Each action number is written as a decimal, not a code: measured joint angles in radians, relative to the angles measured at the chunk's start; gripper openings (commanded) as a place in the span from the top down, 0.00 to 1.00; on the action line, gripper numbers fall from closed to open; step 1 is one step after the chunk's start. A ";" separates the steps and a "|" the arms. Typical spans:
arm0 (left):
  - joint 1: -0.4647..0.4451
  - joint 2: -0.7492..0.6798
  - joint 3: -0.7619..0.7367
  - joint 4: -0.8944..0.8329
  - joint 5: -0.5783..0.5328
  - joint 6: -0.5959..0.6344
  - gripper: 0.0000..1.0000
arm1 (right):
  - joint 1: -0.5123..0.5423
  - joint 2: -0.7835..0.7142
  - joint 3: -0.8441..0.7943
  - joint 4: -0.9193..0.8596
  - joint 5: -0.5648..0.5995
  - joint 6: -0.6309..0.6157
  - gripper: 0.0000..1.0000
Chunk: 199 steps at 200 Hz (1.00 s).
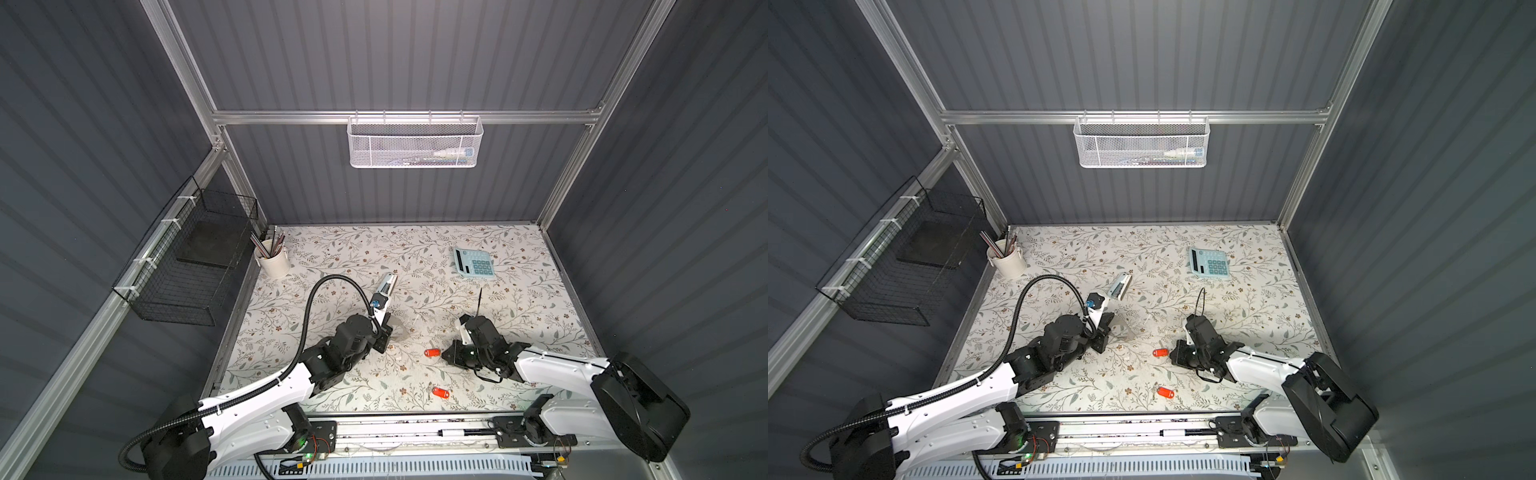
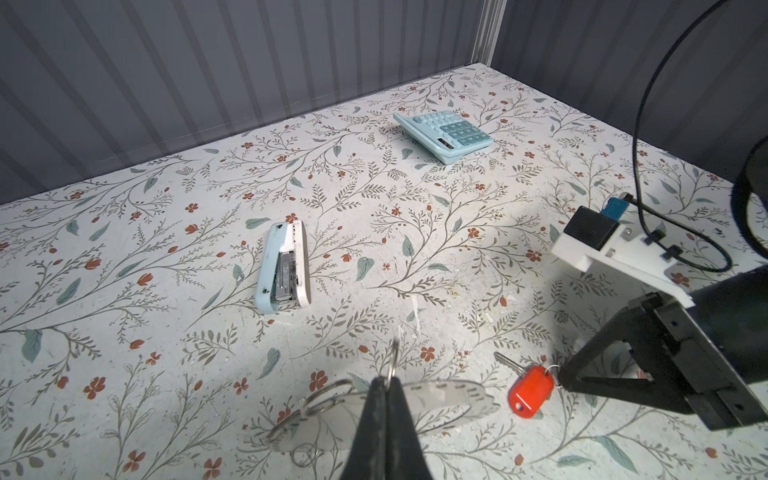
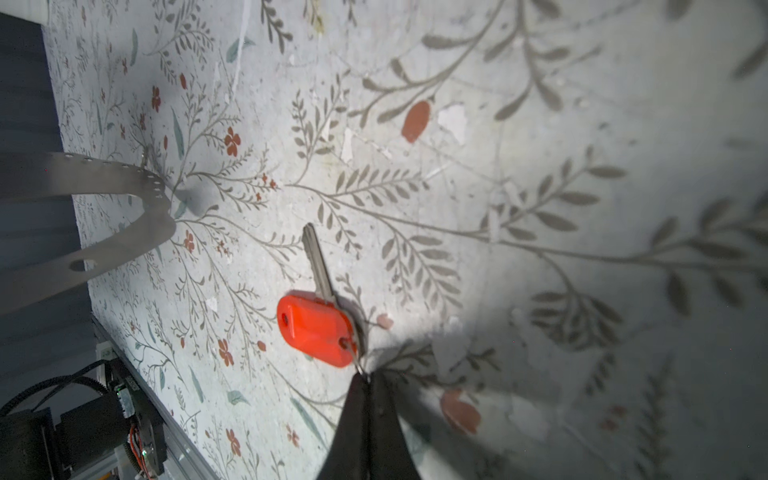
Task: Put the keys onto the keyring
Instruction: 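Lift the red fob key and carry it toward the plate in the left gripper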
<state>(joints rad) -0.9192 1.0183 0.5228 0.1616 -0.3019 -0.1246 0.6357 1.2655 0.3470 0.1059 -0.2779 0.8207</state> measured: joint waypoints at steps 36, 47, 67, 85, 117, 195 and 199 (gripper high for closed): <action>0.000 -0.017 0.000 -0.011 0.019 0.000 1.00 | 0.000 -0.095 -0.020 0.022 0.012 -0.078 1.00; 0.000 -0.032 0.000 -0.020 0.027 0.001 1.00 | 0.000 -0.134 -0.022 0.026 0.011 -0.114 1.00; 0.000 -0.056 0.005 -0.042 0.047 0.004 1.00 | 0.000 -0.220 -0.021 0.028 0.007 -0.183 1.00; 0.000 -0.065 0.023 -0.061 0.074 0.012 1.00 | 0.000 -0.288 -0.021 0.028 -0.011 -0.241 1.00; 0.000 -0.066 0.077 -0.109 0.133 0.045 1.00 | 0.000 -0.383 0.021 -0.013 -0.049 -0.334 1.00; 0.000 0.056 0.269 -0.213 0.377 0.155 1.00 | 0.000 -0.428 0.292 -0.215 -0.107 -0.462 1.00; 0.000 0.064 0.275 -0.215 0.383 0.160 1.00 | 0.000 -0.425 0.303 -0.223 -0.111 -0.466 1.00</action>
<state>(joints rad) -0.9192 1.0828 0.7982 -0.0536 0.0811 0.0353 0.6353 0.8410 0.6495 -0.1173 -0.3885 0.3546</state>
